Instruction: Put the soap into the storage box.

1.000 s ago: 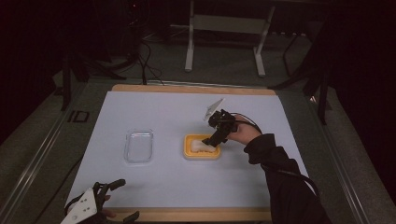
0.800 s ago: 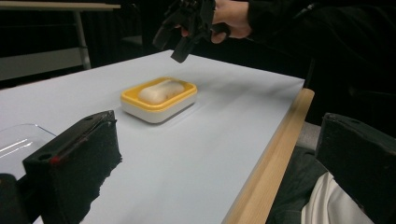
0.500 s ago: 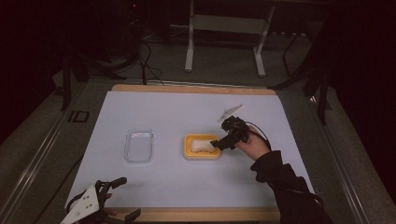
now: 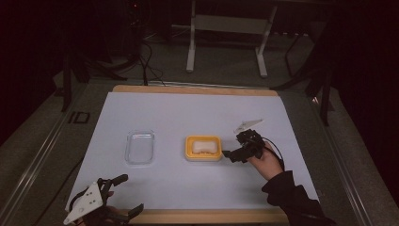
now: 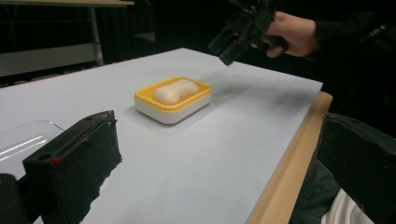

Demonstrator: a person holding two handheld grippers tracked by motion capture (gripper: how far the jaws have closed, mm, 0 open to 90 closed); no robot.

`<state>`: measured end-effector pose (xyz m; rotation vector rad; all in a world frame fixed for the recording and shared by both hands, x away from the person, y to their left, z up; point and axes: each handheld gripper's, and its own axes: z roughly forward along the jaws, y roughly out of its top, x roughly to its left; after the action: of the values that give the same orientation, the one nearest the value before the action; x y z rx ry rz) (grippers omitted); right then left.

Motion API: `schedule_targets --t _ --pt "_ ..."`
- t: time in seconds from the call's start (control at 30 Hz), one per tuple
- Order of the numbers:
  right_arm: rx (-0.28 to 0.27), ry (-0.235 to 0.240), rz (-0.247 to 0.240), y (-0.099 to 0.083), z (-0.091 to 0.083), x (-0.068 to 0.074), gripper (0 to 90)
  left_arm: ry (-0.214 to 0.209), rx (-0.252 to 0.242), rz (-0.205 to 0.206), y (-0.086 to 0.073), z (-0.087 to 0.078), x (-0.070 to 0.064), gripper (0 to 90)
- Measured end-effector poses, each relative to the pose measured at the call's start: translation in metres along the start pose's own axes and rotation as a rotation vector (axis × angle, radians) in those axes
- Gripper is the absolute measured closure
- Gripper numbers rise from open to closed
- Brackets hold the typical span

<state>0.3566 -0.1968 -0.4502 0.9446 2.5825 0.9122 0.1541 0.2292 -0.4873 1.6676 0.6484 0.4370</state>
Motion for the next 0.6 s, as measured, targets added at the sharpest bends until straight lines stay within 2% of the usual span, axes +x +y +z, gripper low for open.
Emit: schedule_targets --t 0.1,0.23,0.37,0.47,0.53,0.6 --pt "-0.003 -0.003 0.027 -0.008 -0.003 0.005 12.8 0.010 -0.002 -0.008 0.000 0.000 0.000 0.1" --pt "-0.021 -0.009 0.048 -0.020 -0.009 0.012 12.8 0.017 0.011 0.002 0.000 0.001 0.000 0.1" --pt "-0.019 -0.036 0.071 -0.031 -0.012 0.017 12.8 0.019 0.014 0.004 0.000 0.001 0.000 0.1" --pt "-0.045 -0.052 0.094 -0.040 -0.015 0.019 12.8 0.025 0.017 0.004 0.000 0.001 0.000 0.1" --pt "-0.061 -0.088 0.095 -0.046 -0.016 0.020 13.0 0.025 0.020 0.005 0.000 0.001 0.000 0.1" --pt "-0.061 -0.088 0.114 -0.052 -0.016 0.019 13.1 0.023 0.020 0.006 0.000 0.001 0.000 0.1"
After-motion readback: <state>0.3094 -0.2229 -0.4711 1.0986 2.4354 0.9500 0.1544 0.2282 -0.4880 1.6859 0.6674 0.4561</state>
